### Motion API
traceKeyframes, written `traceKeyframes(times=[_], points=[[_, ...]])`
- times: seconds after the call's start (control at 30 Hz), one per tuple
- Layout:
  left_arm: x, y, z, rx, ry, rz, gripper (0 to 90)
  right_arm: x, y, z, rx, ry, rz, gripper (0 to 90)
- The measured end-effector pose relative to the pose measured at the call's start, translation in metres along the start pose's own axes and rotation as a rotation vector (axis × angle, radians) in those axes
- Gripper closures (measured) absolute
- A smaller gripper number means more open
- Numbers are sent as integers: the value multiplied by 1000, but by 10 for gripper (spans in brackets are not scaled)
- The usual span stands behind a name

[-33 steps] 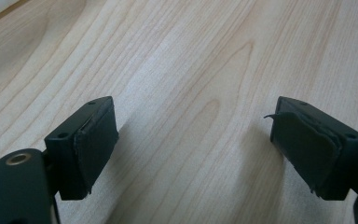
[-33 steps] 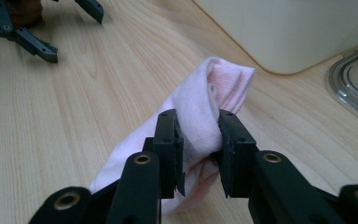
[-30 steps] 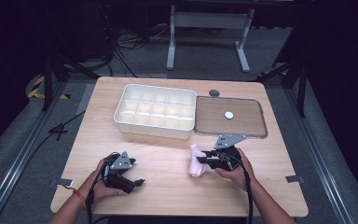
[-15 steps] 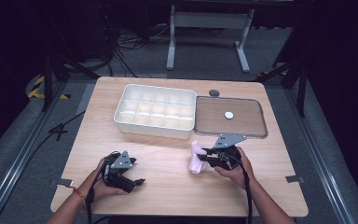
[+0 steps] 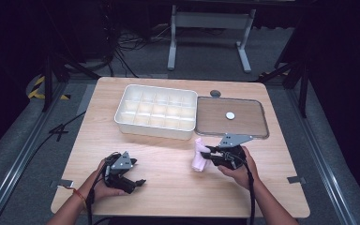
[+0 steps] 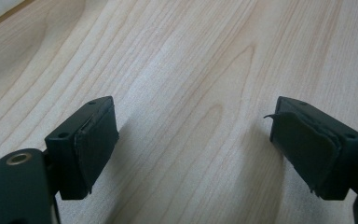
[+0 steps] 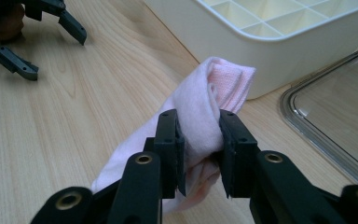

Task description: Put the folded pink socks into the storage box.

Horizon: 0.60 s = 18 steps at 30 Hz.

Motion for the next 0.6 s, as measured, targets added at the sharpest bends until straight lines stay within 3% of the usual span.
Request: traceKeyframes(times=[0.3,0.6], points=[[1,-1,1,-4,10,12,152,-3,15,17,54,-29,28,717],[1,-1,0,-3,12,16,152,0,20,25,56,-85,55,717]])
Point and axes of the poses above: each handheld gripper's, and its own axes: z roughly backward along the jaws, y roughly out of its top, x roughly to its right, the point moved 4 cm from there along -z, roughly forward along the jaws, and after that the axes turned 14 degrees about -x, right-handed, at the moved point
